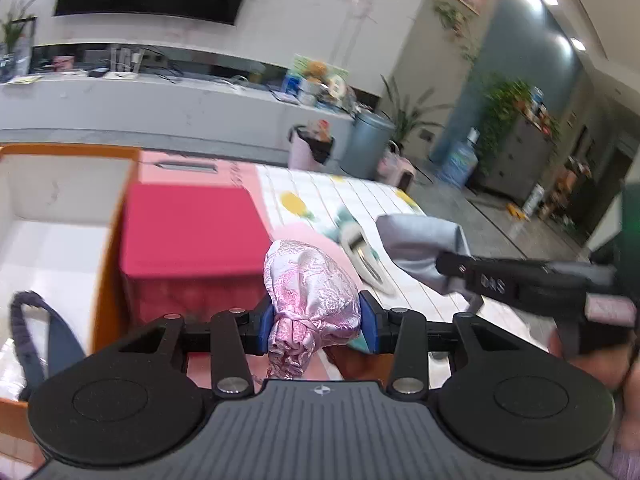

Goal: Organize soft objects
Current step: 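Carry the pouch and silver cloth over the orange box with both tools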

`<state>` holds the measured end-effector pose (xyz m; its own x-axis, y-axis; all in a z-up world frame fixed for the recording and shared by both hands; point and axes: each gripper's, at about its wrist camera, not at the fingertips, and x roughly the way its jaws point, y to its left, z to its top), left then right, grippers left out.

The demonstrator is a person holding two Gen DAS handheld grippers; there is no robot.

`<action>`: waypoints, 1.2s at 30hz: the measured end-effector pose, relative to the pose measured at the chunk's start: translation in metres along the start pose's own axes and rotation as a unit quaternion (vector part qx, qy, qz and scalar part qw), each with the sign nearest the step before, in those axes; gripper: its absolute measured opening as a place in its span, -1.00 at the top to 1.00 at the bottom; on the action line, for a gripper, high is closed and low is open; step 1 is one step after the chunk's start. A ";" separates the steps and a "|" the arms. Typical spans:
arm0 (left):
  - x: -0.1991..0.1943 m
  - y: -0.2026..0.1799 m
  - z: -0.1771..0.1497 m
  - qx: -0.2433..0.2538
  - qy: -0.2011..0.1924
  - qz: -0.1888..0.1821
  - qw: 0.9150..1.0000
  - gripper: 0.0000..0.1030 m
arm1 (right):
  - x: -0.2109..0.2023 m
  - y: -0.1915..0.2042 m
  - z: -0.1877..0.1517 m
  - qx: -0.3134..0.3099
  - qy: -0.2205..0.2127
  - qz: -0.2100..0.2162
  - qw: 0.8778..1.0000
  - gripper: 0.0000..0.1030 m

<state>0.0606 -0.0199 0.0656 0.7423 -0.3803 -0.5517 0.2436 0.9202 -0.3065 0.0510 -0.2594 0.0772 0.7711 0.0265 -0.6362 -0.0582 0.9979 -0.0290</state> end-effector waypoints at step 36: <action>-0.058 0.184 0.045 -0.120 0.030 0.135 0.983 0.08 | -0.006 0.258 0.057 -0.056 0.009 0.260 0.964 0.89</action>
<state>0.0910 0.1758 0.0761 0.7191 -0.1374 -0.6812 -0.1168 0.9424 -0.3133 0.0681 0.0015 0.1175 0.6078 0.5198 -0.6004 -0.5028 0.8371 0.2158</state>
